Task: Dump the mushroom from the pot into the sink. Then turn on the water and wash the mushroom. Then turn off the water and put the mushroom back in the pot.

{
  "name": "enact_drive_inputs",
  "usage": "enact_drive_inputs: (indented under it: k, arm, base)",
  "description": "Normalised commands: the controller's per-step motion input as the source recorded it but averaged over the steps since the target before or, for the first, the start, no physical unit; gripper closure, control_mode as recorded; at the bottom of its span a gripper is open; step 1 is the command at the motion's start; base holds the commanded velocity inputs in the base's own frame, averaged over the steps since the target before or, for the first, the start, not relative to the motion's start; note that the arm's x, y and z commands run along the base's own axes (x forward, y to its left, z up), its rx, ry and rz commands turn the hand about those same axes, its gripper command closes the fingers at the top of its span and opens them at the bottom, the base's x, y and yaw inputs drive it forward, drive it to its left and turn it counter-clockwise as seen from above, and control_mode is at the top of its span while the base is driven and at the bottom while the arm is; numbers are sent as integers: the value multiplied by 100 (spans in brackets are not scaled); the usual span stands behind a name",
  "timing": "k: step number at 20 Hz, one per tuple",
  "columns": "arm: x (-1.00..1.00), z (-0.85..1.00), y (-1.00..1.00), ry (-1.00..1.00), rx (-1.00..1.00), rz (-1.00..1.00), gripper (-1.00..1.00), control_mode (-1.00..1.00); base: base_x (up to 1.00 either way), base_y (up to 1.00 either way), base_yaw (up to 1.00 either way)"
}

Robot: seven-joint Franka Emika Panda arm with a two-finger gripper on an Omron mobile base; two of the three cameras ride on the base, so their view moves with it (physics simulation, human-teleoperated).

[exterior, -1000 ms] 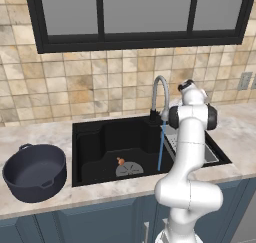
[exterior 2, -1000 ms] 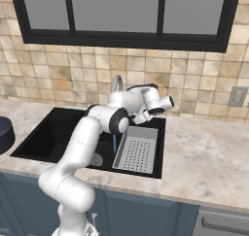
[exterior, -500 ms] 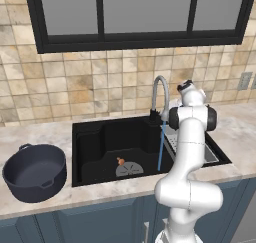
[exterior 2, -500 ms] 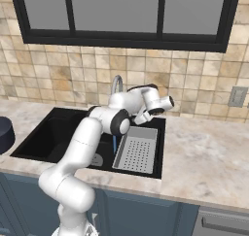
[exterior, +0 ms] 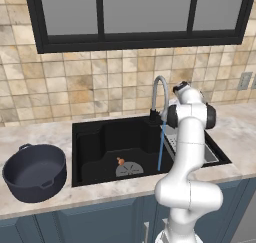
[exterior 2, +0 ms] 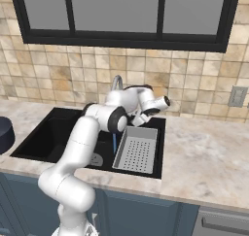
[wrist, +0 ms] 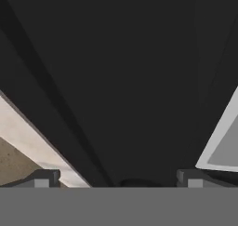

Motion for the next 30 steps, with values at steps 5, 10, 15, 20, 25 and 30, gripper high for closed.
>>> enact_drive_inputs:
  k: [5,10,15,20,25,30]
  arm:
    - [32,2,76,0,0,8,-100,-100]
    - [41,4,83,-1,-4,14,-100,-100]
    - [43,1,82,-11,-11,32,-100,-100]
    - [36,2,77,-22,-25,51,-100,-100]
    - [19,17,81,-19,-30,49,-100,-100]
    - [0,37,99,-21,-31,37,-100,-100]
  base:
    - [0,0,0]
    - [0,0,0]
    - [0,0,0]
    - [0,0,0]
    - [0,0,0]
    - [0,0,0]
